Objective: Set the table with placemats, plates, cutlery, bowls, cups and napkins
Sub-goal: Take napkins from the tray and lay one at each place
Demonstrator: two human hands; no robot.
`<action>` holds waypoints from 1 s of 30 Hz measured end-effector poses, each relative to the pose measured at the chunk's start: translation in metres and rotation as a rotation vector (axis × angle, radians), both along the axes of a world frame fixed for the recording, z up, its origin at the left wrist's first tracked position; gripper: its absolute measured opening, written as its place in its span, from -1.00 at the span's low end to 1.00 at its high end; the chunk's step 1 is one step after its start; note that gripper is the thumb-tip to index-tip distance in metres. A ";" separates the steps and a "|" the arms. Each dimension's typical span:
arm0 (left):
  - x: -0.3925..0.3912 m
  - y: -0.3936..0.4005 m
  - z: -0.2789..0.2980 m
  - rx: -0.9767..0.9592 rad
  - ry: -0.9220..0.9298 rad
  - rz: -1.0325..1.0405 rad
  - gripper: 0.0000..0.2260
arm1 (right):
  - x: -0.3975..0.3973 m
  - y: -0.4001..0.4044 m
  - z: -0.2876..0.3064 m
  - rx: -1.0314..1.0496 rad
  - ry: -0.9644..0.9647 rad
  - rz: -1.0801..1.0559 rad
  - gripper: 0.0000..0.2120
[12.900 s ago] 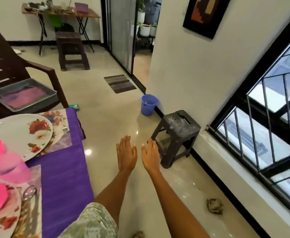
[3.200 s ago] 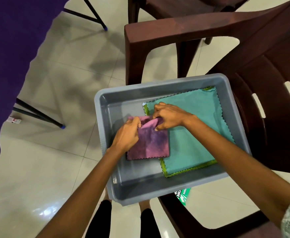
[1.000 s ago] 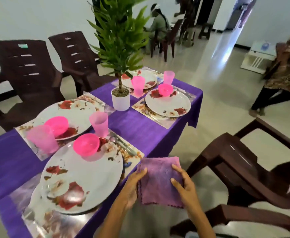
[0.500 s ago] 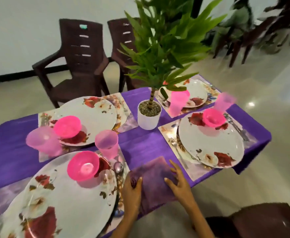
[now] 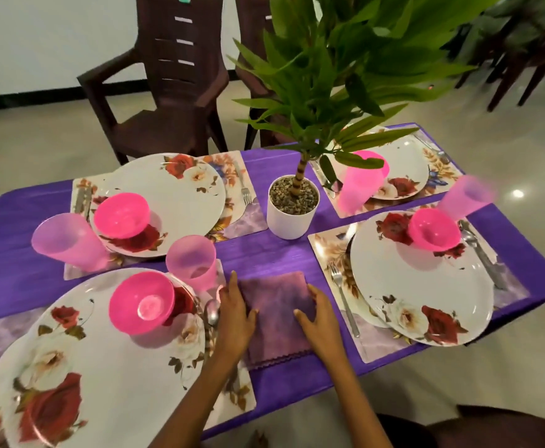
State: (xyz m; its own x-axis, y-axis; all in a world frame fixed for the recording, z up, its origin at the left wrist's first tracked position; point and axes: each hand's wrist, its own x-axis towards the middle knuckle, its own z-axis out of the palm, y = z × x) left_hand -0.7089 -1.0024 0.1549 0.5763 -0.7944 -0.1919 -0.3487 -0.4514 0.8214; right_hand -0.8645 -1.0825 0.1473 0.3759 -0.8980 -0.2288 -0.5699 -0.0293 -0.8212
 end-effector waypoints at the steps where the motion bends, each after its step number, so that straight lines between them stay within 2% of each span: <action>1: -0.004 0.004 0.001 0.013 -0.142 -0.016 -0.29 | 0.000 0.000 0.001 -0.026 0.024 0.008 -0.48; 3: -0.015 0.011 -0.002 -0.043 -0.451 -0.062 -0.40 | -0.001 0.003 0.003 -0.187 0.147 0.009 -0.49; 4: -0.022 0.013 -0.006 -0.094 -0.528 -0.116 -0.46 | 0.001 0.005 0.003 -0.306 0.223 0.013 -0.52; 5: -0.029 0.013 -0.013 -0.129 -0.564 -0.180 -0.49 | 0.003 0.007 0.001 -0.426 0.289 0.024 -0.55; 7: -0.038 0.008 -0.029 -0.116 -0.603 -0.287 -0.48 | 0.007 0.006 -0.012 -0.537 0.383 0.092 -0.58; 11: -0.036 0.001 -0.056 0.011 -0.687 -0.289 -0.48 | 0.007 0.001 -0.033 -0.536 0.516 0.206 -0.53; 14: -0.036 0.001 -0.054 0.047 -0.668 -0.276 -0.46 | 0.006 0.010 -0.023 -0.527 0.475 0.169 -0.52; 17: -0.044 0.001 -0.037 -0.002 -0.666 -0.271 -0.47 | 0.001 0.031 -0.001 -0.526 0.346 0.007 -0.51; 20: -0.059 0.009 -0.015 -0.093 -0.657 -0.336 -0.53 | -0.011 0.070 0.015 -0.439 0.213 -0.193 -0.32; 22: -0.074 0.018 -0.004 -0.164 -0.613 -0.440 -0.54 | -0.020 0.094 0.018 -0.399 0.181 -0.309 -0.26; 25: -0.095 0.050 0.005 -0.247 -0.504 -0.647 -0.54 | -0.036 0.143 0.018 -0.378 0.218 -0.428 -0.35; 28: -0.108 0.104 0.000 -0.305 -0.418 -0.781 -0.54 | -0.052 0.207 0.010 -0.353 0.247 -0.613 -0.57; 30: -0.116 0.151 -0.005 -0.354 -0.408 -0.881 -0.55 | -0.056 0.265 0.005 -0.345 0.225 -0.768 -0.57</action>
State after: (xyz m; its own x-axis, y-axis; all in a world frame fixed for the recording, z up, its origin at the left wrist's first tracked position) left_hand -0.8250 -0.8511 0.1500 -0.2687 -0.9391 0.2144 -0.7203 0.3437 0.6026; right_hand -0.9203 -0.8175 0.1521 -0.3837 -0.9172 0.1068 -0.6817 0.2033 -0.7028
